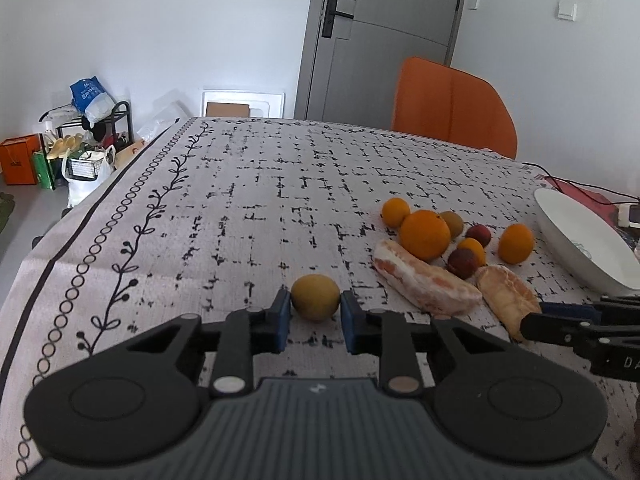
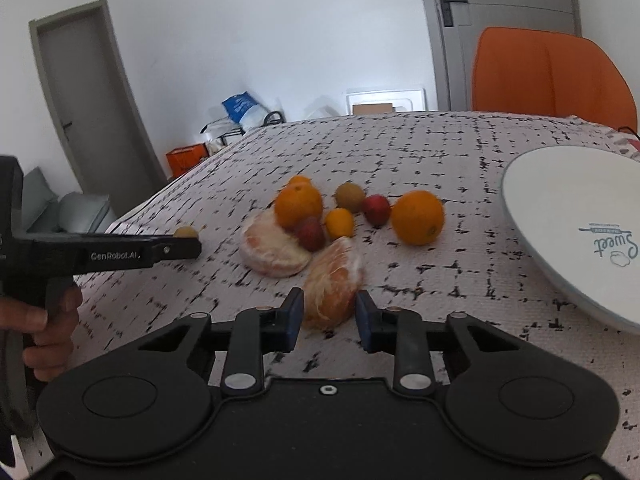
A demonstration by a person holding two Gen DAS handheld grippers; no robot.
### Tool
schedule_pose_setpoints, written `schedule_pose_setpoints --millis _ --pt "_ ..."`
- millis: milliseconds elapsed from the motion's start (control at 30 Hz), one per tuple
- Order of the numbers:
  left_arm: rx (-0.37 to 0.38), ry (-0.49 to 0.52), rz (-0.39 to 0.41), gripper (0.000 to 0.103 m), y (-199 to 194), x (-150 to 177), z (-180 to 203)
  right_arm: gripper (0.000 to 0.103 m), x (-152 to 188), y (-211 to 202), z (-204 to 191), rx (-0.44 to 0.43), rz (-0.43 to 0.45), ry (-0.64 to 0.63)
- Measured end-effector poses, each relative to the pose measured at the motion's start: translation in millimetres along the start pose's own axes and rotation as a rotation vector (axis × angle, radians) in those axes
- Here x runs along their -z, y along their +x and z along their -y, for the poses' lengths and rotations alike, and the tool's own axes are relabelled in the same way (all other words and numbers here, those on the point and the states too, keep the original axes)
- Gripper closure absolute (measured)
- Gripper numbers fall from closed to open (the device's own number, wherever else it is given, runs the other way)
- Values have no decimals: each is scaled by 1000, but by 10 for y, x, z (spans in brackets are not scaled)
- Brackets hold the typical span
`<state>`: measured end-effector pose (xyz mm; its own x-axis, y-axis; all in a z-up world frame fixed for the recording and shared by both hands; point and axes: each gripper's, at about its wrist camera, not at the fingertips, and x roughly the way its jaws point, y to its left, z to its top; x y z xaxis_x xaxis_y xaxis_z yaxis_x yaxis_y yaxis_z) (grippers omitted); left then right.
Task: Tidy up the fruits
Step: 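Close the left gripper on the apricot while the right gripper closes on the peeled orange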
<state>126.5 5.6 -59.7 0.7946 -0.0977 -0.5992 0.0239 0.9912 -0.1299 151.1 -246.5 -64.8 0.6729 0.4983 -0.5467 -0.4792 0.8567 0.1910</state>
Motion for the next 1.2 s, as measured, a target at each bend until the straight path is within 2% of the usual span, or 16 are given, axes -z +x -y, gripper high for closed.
schedule_pose_setpoints --millis 167,333,567,767,867,1000,1200 --pt "5 2 0 78 -64 34 9 60 -18 20 -24 38 2 -2" --pt "4 23 3 74 -57 16 47 58 -76 79 -20 45 5 5" --pt "-10 25 7 74 14 22 64 57 -79 171 -107 46 -1 -29" --pt "5 -32 21 78 -7 30 -31 55 -78 210 -176 71 -3 -66" --pt "20 -36 27 78 -27 30 -21 58 -78 233 -231 91 -6 -99" --pt "33 -28 31 78 -62 33 10 71 -75 225 -224 119 2 -106" --pt "31 -33 32 78 -117 46 16 72 -87 127 -146 94 19 -64"
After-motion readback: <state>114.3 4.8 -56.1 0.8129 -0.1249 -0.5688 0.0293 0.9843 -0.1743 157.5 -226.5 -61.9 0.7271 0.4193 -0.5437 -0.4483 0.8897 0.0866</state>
